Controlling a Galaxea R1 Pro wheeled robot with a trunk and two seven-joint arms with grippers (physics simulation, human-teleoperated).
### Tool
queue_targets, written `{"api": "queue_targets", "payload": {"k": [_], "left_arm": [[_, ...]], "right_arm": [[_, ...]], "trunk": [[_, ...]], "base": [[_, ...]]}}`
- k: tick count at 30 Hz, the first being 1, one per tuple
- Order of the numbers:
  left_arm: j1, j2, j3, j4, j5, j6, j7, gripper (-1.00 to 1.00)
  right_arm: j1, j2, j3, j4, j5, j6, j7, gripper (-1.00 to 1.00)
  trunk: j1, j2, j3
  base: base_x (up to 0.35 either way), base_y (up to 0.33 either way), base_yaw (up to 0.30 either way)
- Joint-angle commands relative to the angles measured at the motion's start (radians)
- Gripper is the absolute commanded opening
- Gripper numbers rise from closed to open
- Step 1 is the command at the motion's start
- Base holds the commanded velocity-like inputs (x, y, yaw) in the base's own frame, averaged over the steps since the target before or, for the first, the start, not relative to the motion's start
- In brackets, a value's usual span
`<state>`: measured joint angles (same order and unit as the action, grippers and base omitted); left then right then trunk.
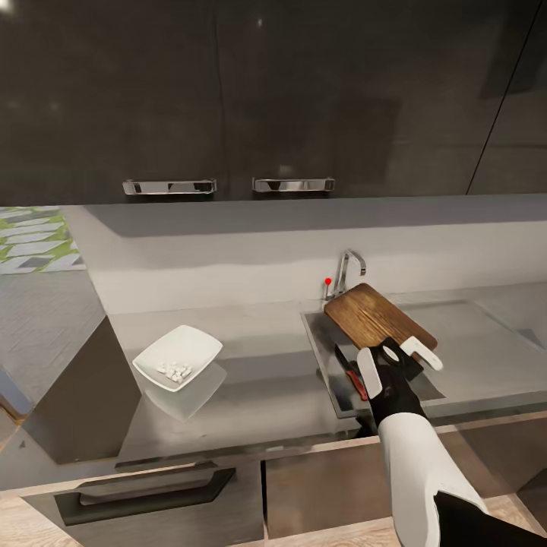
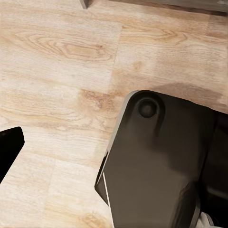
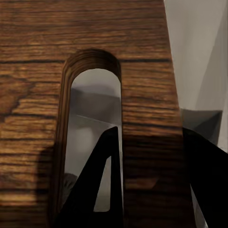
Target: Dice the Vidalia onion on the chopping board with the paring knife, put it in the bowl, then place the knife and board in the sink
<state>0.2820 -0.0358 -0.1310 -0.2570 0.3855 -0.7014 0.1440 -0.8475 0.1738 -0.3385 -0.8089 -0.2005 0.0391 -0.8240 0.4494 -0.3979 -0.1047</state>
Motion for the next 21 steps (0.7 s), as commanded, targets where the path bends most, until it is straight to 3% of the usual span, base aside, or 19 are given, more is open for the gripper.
{"api": "queue_targets", "payload": {"k": [1,6,12,21], "left_arm": [[0.0,0.001,-0.009,-0.002,0.002,-0.001,0.01,1.0],[0.0,0.001,-0.009,-0.002,0.001,-0.001,0.011,1.0],[0.0,0.001,-0.009,-0.002,0.002,-0.001,0.011,1.0],[0.0,0.001,-0.009,-0.003,0.003,-0.001,0.011,1.0]], "right_arm": [[-0.001,0.001,0.0,-0.002,-0.004,0.004,-0.004,-1.0],[-0.001,0.001,0.002,0.001,-0.01,0.004,-0.007,-1.0],[-0.001,0.001,0.003,0.004,-0.012,0.004,-0.007,-1.0],[-0.001,0.001,0.002,0.022,-0.013,0.002,-0.007,-1.0]], "trunk": [[0.001,-0.002,-0.002],[0.001,-0.002,-0.003],[0.001,-0.002,-0.005],[0.001,-0.002,-0.01]], "base": [[0.0,0.0,0.0],[0.0,-0.034,0.118],[0.068,-0.152,0.228],[0.012,-0.019,0.224]]}}
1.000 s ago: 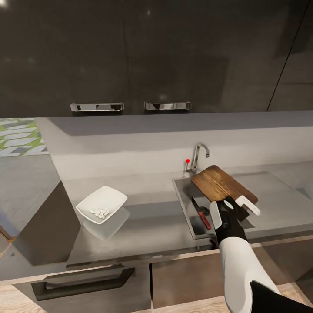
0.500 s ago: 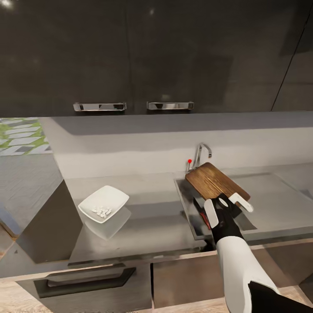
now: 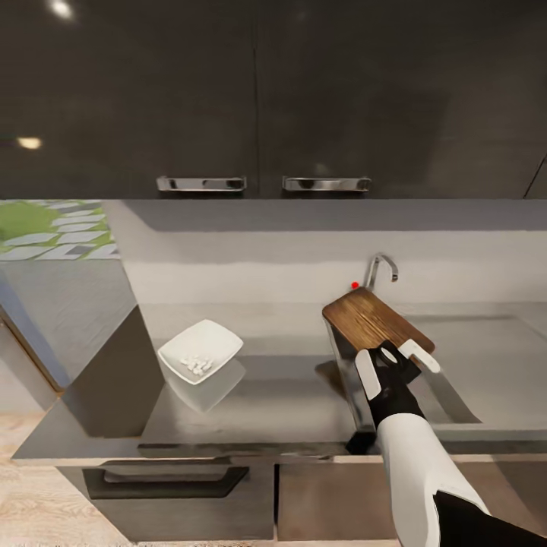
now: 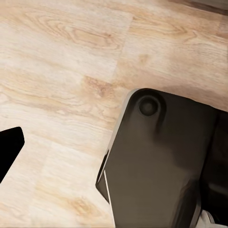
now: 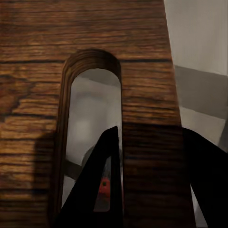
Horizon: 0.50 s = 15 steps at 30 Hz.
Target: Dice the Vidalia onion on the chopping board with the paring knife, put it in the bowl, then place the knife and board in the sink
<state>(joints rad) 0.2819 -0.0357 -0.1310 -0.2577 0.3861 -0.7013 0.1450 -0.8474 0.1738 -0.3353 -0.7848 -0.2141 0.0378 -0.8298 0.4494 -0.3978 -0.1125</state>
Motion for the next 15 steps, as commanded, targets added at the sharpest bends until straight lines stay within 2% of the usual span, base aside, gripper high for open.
{"api": "queue_targets", "payload": {"k": [1,5,8,9,11,13,15], "left_arm": [[0.0,0.001,-0.009,-0.002,0.002,-0.001,0.01,1.0],[0.0,0.001,-0.009,-0.002,0.002,-0.001,0.01,1.0],[0.0,0.001,-0.009,-0.002,0.002,-0.001,0.01,1.0],[0.0,0.001,-0.009,-0.002,0.002,-0.001,0.01,1.0],[0.0,0.001,-0.009,-0.002,0.002,-0.001,0.01,1.0],[0.0,0.0,-0.009,-0.002,0.002,-0.001,0.01,1.0],[0.0,0.0,-0.009,-0.002,0.002,-0.001,0.01,1.0]], "right_arm": [[-0.001,0.001,-0.002,0.0,0.001,0.004,-0.001,-1.0],[-0.001,0.001,-0.004,0.006,-0.001,0.004,-0.001,-1.0],[-0.001,0.001,-0.012,0.005,-0.041,0.003,-0.004,-1.0],[-0.001,0.001,-0.025,0.005,-0.077,0.002,-0.021,-1.0],[-0.001,0.001,-0.055,0.004,-0.115,-0.002,-0.072,-1.0],[-0.001,0.001,-0.082,0.003,-0.132,-0.027,-0.125,-1.0],[-0.001,0.001,-0.098,0.003,-0.14,-0.087,-0.172,-1.0]], "trunk": [[0.001,-0.002,-0.003],[0.001,-0.002,-0.005],[0.001,-0.002,-0.005],[0.001,-0.002,-0.005],[0.001,-0.002,-0.006],[0.001,-0.002,-0.006],[0.001,-0.002,-0.006]], "base": [[0.0,-0.001,0.159],[0.0,0.0,0.126],[0.0,0.0,0.054],[0.0,0.0,0.017],[0.0,0.0,0.009],[0.0,0.0,0.004],[0.0,0.0,0.001]]}}
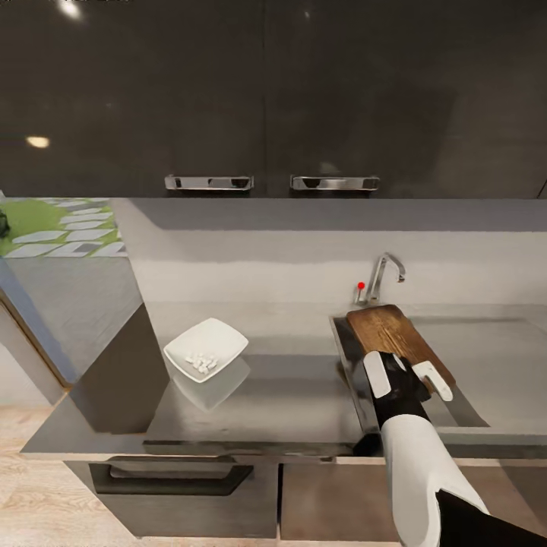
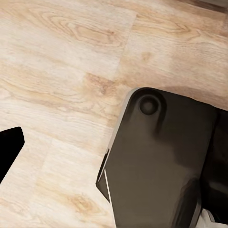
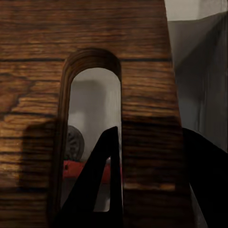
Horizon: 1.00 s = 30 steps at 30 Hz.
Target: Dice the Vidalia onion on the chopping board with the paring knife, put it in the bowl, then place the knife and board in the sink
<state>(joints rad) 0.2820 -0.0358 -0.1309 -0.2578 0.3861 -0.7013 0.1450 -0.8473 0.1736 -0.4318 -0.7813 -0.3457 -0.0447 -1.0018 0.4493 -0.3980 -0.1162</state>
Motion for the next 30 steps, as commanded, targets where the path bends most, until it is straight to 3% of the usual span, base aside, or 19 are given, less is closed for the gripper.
{"api": "queue_targets", "payload": {"k": [1,10,18,30], "left_arm": [[0.0,0.001,-0.009,-0.002,0.002,-0.001,0.01,1.0],[0.0,0.001,-0.009,-0.003,0.002,-0.001,0.01,1.0],[0.0,0.002,-0.009,-0.003,0.002,-0.001,0.01,1.0],[0.0,0.002,-0.009,-0.003,0.002,-0.001,0.01,1.0]], "right_arm": [[-0.001,0.001,-0.004,-0.001,-0.01,-0.016,-0.01,-1.0],[-0.001,0.001,-0.007,-0.001,-0.01,-0.039,-0.052,-1.0],[-0.001,0.001,-0.008,-0.001,-0.01,-0.04,-0.054,-1.0],[-0.001,0.001,-0.019,-0.001,-0.012,-0.038,-0.054,-1.0]], "trunk": [[0.001,-0.002,-0.002],[0.001,-0.002,-0.002],[0.001,-0.002,-0.011],[0.001,-0.002,-0.03]], "base": [[0.0,0.0,0.0],[0.005,0.0,0.0],[0.15,0.0,0.0],[0.013,0.0,0.0]]}}
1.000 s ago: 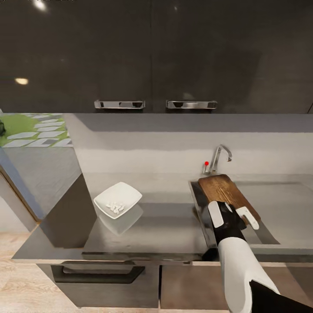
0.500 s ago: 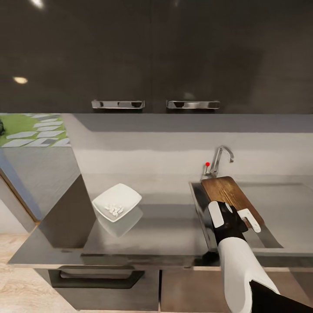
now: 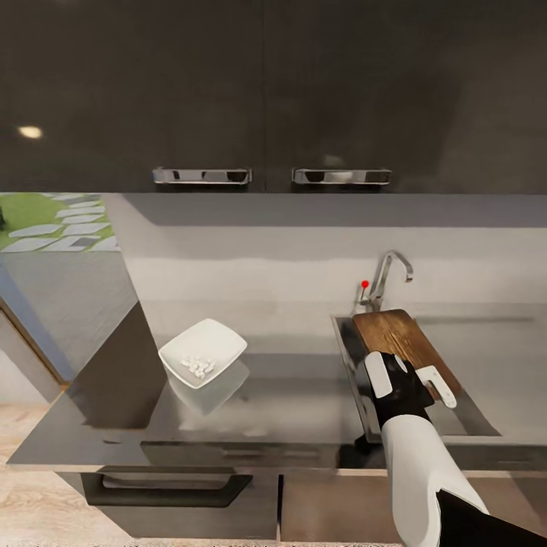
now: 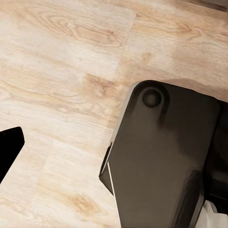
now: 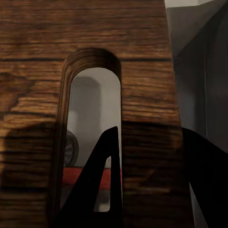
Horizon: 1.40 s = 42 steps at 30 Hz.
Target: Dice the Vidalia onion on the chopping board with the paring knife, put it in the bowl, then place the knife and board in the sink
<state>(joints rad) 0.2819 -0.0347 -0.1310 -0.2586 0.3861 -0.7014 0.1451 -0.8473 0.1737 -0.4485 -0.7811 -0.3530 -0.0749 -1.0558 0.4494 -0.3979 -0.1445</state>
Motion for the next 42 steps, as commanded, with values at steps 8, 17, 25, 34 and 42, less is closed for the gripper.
{"api": "queue_targets", "payload": {"k": [8,17,25,34,42], "left_arm": [[0.0,0.001,-0.009,-0.002,0.002,-0.001,0.01,1.0],[0.0,0.001,-0.009,-0.002,0.002,-0.001,0.011,1.0],[0.0,0.001,-0.009,-0.001,0.002,-0.001,0.011,1.0],[0.0,0.001,-0.009,-0.002,0.002,-0.001,0.011,1.0],[0.0,0.001,-0.009,-0.002,0.002,-0.001,0.011,1.0]], "right_arm": [[-0.001,0.001,-0.058,-0.001,-0.004,-0.008,0.005,-1.0],[-0.001,0.001,-0.07,-0.001,-0.003,-0.008,0.008,-1.0],[-0.001,0.001,-0.069,0.0,-0.003,-0.008,0.008,-1.0],[-0.001,0.001,-0.069,0.001,-0.003,-0.008,0.008,-1.0],[-0.001,0.001,-0.069,0.002,-0.003,-0.008,0.009,-1.0]], "trunk": [[0.001,-0.002,-0.015],[0.001,-0.002,-0.029],[0.001,-0.002,-0.042],[0.001,-0.002,-0.056],[0.001,-0.002,-0.069]], "base": [[0.05,-0.052,0.0],[0.081,-0.081,0.0],[0.015,-0.003,0.0],[0.19,0.0,0.0],[0.022,0.0,0.0]]}}
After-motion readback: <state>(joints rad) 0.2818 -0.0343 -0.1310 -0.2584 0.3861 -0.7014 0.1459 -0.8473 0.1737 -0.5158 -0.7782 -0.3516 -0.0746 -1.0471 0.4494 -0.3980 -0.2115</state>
